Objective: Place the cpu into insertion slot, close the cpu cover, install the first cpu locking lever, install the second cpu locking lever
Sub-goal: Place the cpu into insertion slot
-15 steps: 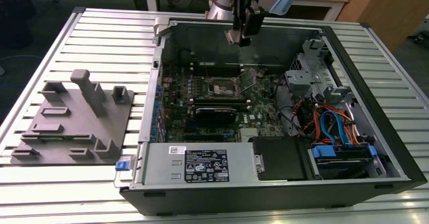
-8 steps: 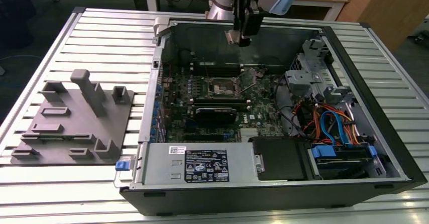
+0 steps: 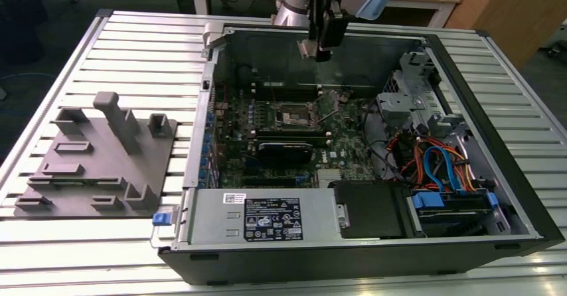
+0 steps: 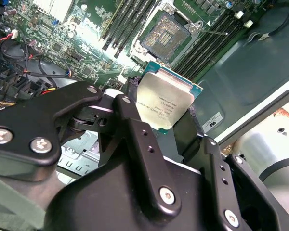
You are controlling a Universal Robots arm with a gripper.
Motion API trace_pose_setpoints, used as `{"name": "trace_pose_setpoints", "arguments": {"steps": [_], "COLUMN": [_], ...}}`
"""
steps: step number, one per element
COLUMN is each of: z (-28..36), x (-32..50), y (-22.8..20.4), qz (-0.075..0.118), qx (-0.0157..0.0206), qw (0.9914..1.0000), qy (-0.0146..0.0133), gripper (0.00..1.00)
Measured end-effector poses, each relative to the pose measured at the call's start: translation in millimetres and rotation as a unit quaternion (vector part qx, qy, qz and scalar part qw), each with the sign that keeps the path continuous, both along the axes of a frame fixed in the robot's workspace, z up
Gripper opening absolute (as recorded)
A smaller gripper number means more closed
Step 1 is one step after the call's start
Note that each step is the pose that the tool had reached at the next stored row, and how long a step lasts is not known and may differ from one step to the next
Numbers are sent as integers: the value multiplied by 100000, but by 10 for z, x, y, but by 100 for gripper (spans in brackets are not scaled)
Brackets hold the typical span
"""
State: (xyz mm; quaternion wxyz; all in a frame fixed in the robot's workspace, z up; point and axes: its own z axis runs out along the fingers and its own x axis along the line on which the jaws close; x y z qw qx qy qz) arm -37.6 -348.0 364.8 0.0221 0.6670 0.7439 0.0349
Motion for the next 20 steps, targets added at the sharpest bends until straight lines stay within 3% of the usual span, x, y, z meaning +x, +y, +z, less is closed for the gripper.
{"name": "trace_pose_setpoints", "arguments": {"steps": [7, 20], "z": [0, -2], "x": [0, 0], "y": [0, 0], "qz": [-431, -3213], "qx": [2, 1], "qw": [99999, 99948], "qy": [0, 1], "gripper": [54, 54]}}
